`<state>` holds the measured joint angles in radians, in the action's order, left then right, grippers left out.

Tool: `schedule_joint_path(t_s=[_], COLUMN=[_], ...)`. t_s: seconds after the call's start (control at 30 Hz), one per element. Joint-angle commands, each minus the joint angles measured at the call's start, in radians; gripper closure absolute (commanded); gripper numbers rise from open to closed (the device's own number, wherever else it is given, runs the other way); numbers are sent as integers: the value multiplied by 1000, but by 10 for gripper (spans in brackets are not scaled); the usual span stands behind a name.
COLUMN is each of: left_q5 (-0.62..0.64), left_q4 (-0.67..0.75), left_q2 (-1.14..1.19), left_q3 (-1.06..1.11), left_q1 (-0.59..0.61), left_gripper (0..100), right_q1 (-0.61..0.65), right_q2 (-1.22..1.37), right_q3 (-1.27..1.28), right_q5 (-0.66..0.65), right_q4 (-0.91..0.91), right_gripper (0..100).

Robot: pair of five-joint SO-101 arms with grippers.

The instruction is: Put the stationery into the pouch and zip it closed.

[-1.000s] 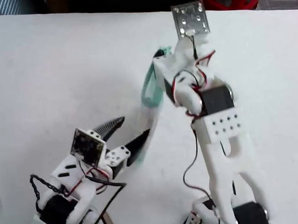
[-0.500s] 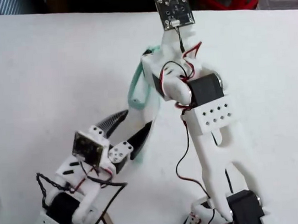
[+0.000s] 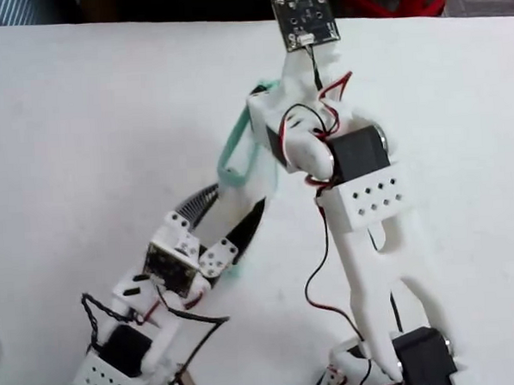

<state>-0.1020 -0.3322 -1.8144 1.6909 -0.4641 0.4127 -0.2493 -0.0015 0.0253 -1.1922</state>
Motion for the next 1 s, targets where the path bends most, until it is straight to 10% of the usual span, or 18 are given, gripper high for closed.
schedule_joint_path(t_s=[0.0, 0.53, 0.97], left_q5=[12, 40, 106], left_q4=[-5, -68, -28], left_q2=[-12, 993, 1052], left_q3=[-44, -615, -618], left_q1=[25, 65, 182], left_gripper=[805, 849, 975], right_q1=[2, -59, -76], right_q2=[-21, -111, -127], right_q3=[2, 54, 48], right_q5=[-2, -3, -198], right_q4=[-41, -47, -94], right_gripper=[758, 758, 755])
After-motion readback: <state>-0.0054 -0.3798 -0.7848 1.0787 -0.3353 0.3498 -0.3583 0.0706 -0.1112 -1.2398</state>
